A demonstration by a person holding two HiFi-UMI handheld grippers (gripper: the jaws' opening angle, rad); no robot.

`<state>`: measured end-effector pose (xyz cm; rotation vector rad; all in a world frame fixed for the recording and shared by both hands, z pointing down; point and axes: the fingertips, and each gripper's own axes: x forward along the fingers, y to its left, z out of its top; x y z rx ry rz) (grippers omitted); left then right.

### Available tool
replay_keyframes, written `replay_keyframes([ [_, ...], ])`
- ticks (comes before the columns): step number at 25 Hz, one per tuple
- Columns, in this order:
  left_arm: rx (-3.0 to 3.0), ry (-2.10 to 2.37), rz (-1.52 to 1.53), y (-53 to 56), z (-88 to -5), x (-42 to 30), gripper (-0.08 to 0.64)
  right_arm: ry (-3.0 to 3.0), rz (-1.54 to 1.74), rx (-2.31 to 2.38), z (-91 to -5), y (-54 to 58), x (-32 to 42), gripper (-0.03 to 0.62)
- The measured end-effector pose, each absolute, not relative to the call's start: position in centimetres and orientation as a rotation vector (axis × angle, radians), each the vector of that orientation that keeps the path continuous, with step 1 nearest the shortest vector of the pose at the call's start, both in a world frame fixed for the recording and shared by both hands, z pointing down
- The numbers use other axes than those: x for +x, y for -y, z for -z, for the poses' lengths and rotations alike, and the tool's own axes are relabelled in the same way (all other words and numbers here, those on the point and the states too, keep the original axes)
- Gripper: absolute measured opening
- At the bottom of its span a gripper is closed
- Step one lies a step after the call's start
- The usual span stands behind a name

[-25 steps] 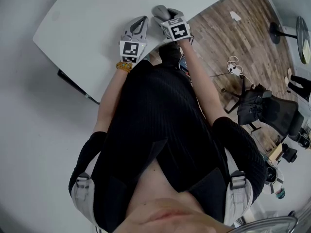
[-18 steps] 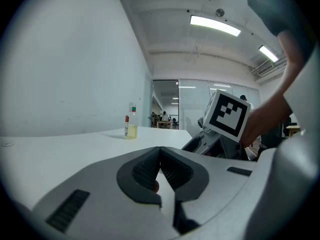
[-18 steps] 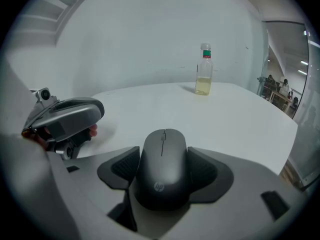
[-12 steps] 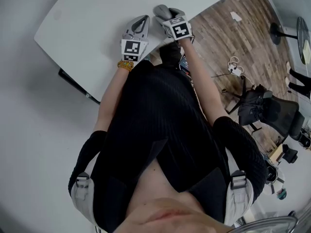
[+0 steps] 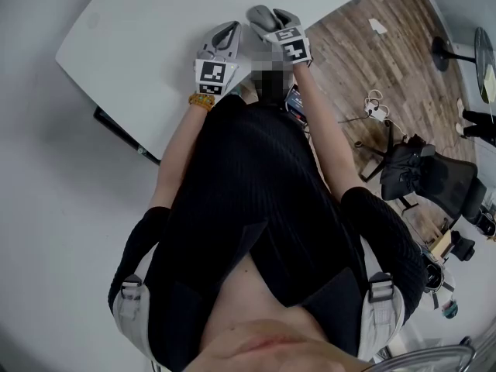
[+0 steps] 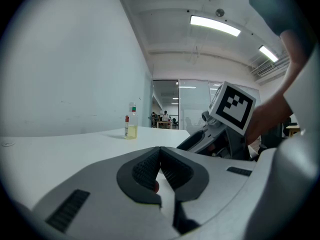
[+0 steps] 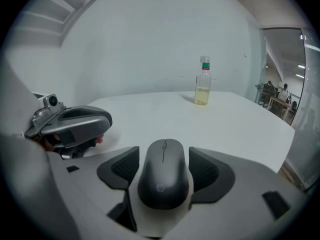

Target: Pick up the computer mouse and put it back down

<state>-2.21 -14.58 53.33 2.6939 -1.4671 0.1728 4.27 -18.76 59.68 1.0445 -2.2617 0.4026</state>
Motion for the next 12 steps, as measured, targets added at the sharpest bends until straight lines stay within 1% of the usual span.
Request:
replay_keyframes([
  [5, 2.695, 1.467, -0.169, 14.5, -53.1, -2.3, 0.013, 2.337, -0.335, 1.108, -56.7, 18.7, 3.9, 0.281],
  [12, 2.694, 1.467, -0.171, 14.6, -53.3, -2.5, 0.012, 2.459, -0.159, 1.214, -52.5, 18.1, 3.4, 0.281],
])
